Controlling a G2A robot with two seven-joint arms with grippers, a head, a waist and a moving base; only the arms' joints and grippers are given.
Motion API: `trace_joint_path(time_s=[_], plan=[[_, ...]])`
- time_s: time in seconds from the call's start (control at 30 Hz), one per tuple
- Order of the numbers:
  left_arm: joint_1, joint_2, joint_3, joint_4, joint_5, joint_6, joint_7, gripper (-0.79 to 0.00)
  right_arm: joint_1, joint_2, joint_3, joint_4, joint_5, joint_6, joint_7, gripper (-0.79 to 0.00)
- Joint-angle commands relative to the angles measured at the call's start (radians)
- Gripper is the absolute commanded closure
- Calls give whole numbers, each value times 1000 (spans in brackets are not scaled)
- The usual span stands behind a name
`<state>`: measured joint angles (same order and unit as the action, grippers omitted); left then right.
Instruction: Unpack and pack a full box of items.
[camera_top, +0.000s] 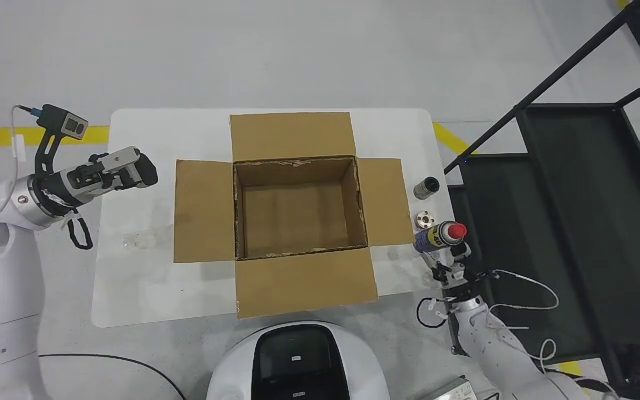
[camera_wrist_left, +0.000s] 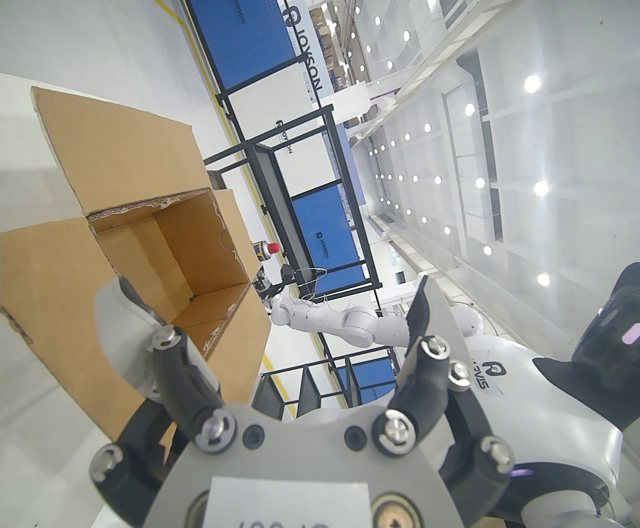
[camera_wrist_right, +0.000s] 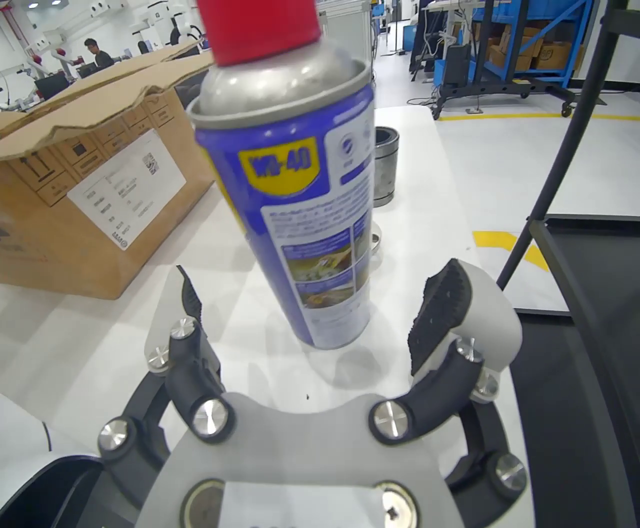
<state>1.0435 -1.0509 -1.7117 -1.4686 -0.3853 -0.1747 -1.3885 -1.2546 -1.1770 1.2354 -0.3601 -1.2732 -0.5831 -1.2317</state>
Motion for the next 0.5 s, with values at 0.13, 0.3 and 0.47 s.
trace_joint_path(time_s=[0.13,0.3,0.47], plan=[[0,0,0,0,0,0,0,-785,38,-10,-13,6,-2,4,40,-785],[0,0,0,0,0,0,0,-785,58,-18,-23,11,-2,16,49,-683],[0,0,0,0,0,0,0,-785,66,-21,-27,27,0,28,36,0]])
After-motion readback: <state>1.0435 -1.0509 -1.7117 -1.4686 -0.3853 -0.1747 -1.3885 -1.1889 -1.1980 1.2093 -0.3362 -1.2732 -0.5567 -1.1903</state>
